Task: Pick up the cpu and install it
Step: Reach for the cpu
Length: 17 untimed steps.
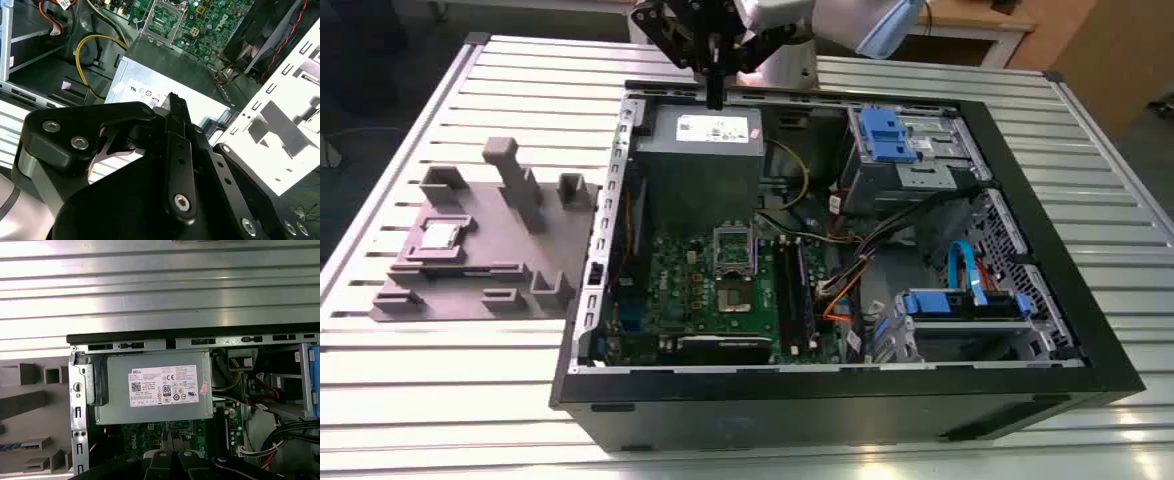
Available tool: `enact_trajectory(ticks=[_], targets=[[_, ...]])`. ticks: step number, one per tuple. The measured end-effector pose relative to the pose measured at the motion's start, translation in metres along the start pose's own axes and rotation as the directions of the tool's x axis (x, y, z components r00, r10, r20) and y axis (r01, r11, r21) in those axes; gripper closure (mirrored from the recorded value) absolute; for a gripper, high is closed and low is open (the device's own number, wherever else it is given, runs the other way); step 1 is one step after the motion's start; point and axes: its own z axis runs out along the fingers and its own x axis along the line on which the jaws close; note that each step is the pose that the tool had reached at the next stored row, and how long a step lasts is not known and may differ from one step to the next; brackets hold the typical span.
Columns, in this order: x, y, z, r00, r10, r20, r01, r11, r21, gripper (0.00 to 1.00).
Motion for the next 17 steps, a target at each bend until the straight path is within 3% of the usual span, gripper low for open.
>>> enact_trajectory(ticks=[17], targets=[[0.0030,-0.0002,-0.0001,1.0000,0.000,0.0000,0.000,1.0000,0.0000,0.89]])
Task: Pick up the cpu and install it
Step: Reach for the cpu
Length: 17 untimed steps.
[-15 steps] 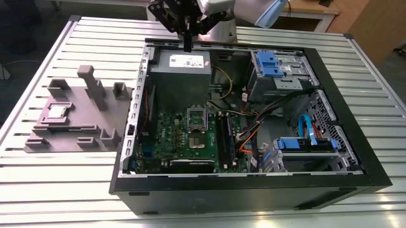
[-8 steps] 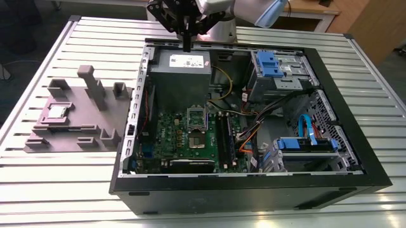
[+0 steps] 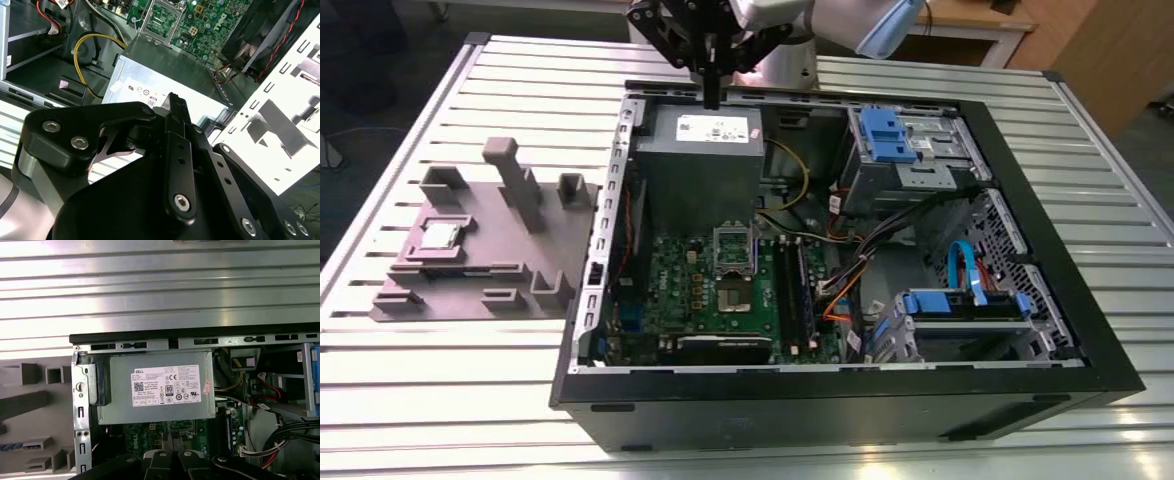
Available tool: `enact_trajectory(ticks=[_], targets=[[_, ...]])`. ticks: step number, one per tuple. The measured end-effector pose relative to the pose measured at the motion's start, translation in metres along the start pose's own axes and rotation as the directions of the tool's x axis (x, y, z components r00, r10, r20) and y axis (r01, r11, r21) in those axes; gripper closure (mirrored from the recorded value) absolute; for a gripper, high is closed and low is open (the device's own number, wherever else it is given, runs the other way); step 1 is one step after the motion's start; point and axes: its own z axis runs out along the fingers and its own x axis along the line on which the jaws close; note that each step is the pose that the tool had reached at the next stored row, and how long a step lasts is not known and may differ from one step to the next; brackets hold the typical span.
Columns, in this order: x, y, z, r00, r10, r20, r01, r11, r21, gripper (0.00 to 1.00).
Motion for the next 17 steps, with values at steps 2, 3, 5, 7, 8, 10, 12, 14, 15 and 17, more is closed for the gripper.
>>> enact_trajectory(ticks=[2,3,5,7,8,10,12,14,15,17], targets=[[0.0009,-0.0001,0.0000,1.0000,0.000,0.0000,0.000,1.0000,0.0000,0.89],[0.0015,-0.0001,-0.0001,1.0000,0.000,0.0000,0.000,1.0000,0.0001,0.89],[0.0025,-0.0002,-0.0001,1.0000,0.000,0.0000,0.000,1.0000,0.0000,0.89],[0.0034,-0.0003,-0.0001,1.0000,0.000,0.0000,0.000,1.0000,0.0000,0.89],[0.0039,-0.0003,-0.0001,1.0000,0.000,0.0001,0.000,1.0000,0.0000,0.89],[0.0049,-0.0004,-0.0002,1.0000,0.000,0.0000,0.000,1.0000,0.0001,0.89],[0.0060,-0.0005,-0.0002,1.0000,0.000,0.0000,0.000,1.0000,0.0000,0.89],[0.0070,-0.0005,-0.0002,1.0000,0.000,0.0000,0.000,1.0000,0.0000,0.89],[0.0076,-0.0006,-0.0002,1.0000,0.000,0.0000,0.000,1.0000,0.0000,0.89],[0.0085,-0.0006,-0.0002,1.0000,0.000,0.0000,0.000,1.0000,0.0000,0.89]])
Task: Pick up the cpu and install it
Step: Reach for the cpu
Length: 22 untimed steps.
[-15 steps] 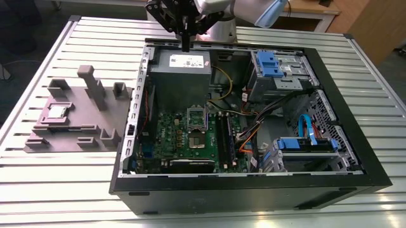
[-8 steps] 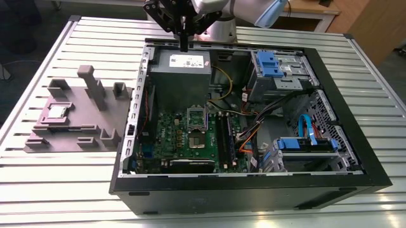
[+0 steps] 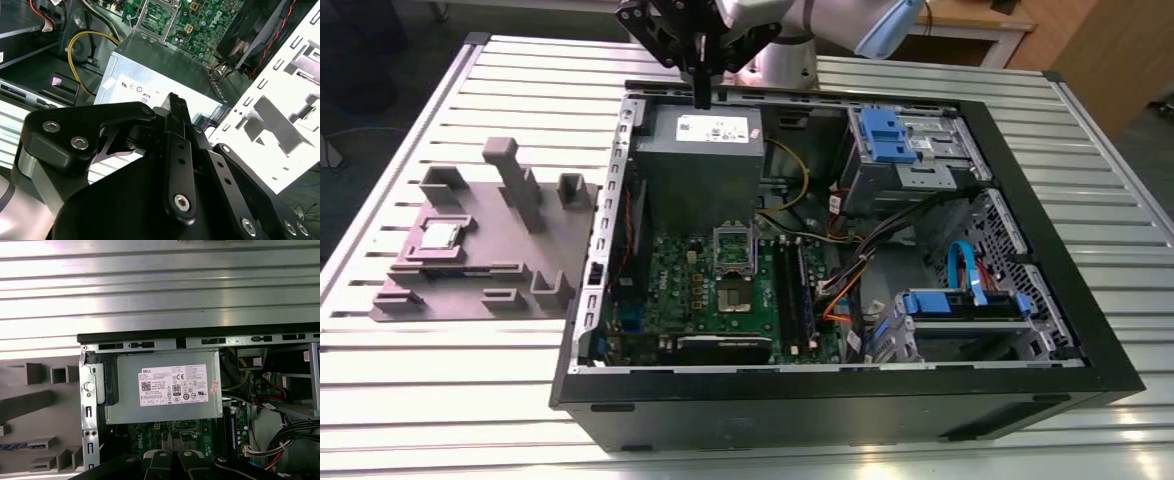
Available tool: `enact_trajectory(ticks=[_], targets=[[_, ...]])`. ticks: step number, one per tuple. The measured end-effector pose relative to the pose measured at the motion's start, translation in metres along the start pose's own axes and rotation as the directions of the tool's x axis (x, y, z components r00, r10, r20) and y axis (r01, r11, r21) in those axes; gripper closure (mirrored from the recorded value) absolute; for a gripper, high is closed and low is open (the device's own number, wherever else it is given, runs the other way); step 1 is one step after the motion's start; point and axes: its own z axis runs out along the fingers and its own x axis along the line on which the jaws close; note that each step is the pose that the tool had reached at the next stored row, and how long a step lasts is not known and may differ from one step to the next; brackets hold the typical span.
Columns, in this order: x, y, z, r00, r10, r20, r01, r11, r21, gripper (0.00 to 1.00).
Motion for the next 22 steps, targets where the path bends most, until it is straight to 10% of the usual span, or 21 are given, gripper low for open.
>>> enact_trajectory(ticks=[22], targets=[[0.0050,-0.0004,-0.0001,1.0000,0.000,0.0000,0.000,1.0000,0.0000,0.89]])
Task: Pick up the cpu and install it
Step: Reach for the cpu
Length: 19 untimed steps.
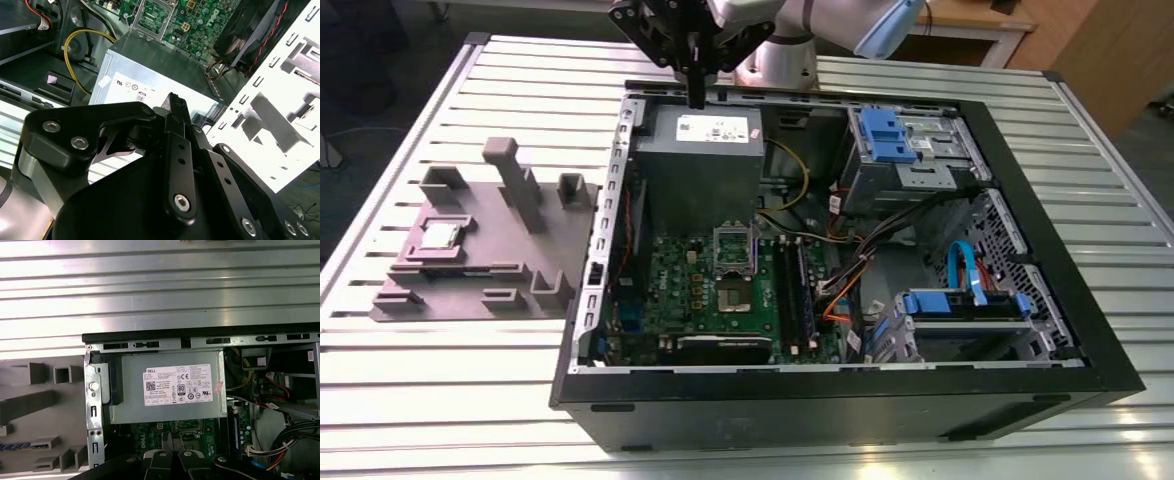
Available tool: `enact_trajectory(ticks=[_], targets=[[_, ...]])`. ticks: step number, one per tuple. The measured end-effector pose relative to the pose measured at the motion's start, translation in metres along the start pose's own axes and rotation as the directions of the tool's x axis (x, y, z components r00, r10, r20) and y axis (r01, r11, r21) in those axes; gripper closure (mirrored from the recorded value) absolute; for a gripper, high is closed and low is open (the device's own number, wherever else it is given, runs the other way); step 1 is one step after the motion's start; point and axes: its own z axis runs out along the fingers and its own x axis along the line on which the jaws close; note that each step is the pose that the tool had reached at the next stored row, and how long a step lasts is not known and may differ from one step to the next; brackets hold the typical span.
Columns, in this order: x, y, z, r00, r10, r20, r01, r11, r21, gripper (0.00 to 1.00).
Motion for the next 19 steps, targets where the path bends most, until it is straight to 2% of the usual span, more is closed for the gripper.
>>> enact_trajectory(ticks=[9,19], targets=[[0.0034,-0.0002,-0.0001,1.0000,0.000,0.0000,0.000,1.0000,0.0001,0.89],[0.0105,-0.0008,-0.0003,1.0000,0.000,-0.0001,0.000,1.0000,0.0001,0.89]])
